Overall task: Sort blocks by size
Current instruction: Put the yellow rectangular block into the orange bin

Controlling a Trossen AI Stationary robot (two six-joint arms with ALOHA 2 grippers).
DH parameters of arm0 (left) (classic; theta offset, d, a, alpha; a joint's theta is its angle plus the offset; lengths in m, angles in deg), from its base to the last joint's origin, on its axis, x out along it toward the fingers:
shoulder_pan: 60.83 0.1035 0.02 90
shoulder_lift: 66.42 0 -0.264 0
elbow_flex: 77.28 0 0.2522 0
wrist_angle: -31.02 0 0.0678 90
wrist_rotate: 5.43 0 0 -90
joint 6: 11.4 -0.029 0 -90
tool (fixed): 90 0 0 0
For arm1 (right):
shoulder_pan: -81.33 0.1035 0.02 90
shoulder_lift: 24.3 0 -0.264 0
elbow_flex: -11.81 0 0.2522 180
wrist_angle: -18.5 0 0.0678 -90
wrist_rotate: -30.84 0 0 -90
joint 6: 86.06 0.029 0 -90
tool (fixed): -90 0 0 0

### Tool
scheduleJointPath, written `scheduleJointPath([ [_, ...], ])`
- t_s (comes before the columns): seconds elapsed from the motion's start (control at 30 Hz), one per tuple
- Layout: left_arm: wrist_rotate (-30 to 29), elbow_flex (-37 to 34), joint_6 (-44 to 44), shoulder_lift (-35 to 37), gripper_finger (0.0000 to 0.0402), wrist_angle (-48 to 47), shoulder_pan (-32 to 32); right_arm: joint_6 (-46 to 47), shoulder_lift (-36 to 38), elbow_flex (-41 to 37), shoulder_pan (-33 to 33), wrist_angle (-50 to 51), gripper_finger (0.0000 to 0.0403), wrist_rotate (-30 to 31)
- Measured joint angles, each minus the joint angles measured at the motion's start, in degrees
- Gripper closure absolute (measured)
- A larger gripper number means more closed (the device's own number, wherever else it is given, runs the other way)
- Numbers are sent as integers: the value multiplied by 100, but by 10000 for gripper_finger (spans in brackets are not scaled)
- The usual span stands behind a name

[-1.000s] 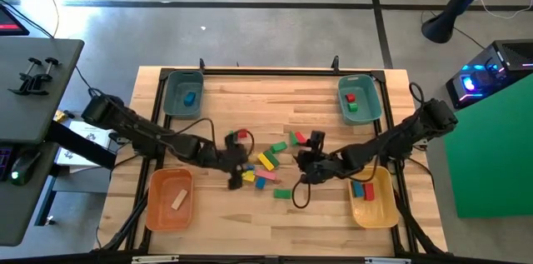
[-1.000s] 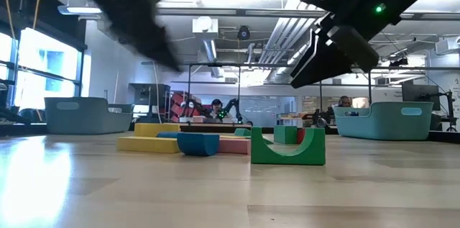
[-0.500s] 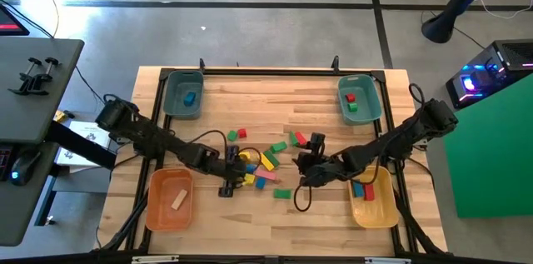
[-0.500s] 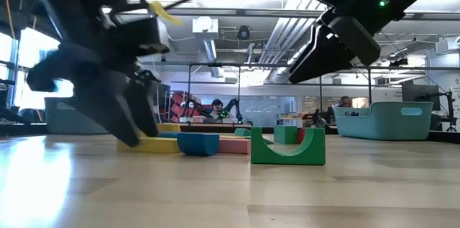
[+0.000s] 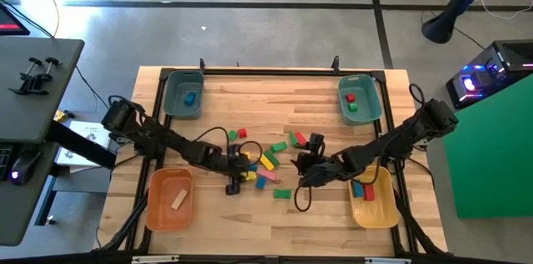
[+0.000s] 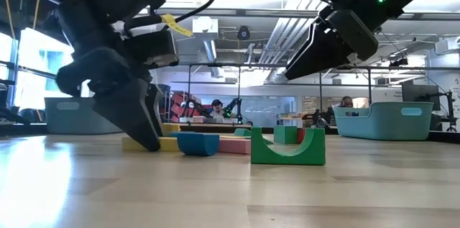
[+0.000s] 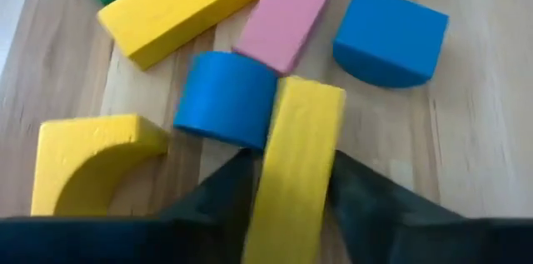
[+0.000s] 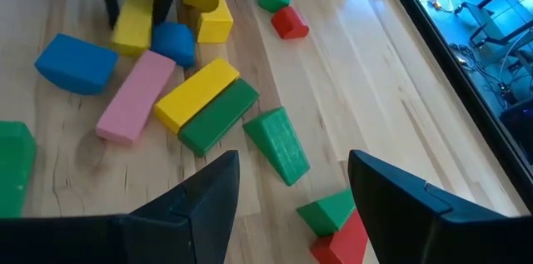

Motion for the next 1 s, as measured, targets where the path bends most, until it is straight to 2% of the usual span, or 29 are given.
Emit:
scheduleJointPath([
  [0.1,67,22,566,12,339,-161,6,-17,0,0,0,-5,181,-2],
  [0.2,359,157,912,104,341,-537,-43,-128,0,0,0,-5,181,-2],
  [0.27,524,389,984,272,341,-1182,-142,-228,-2,0,0,-24,181,3],
  [0.37,752,936,1266,563,341,-2924,-294,-339,-2,4,0,-61,181,8],
  [0.53,359,2276,2650,798,341,-6481,-753,-412,-2,4,0,-87,181,7],
  [0.6,562,2657,3303,786,341,-7627,-988,-411,-2,4,0,-101,181,7],
  [0.67,955,2880,3899,861,341,-8261,-1195,-411,-2,4,0,-106,181,7],
  [0.77,1507,2759,4901,1048,341,-8508,-1504,-409,-2,4,0,-155,181,7],
  [0.9,2225,2186,6324,1380,341,-7791,-1920,-430,-2,4,0,-147,181,7],
  [1.0,2289,1769,6901,1494,341,-7118,-2236,-541,-2,4,0,-149,181,10],
])
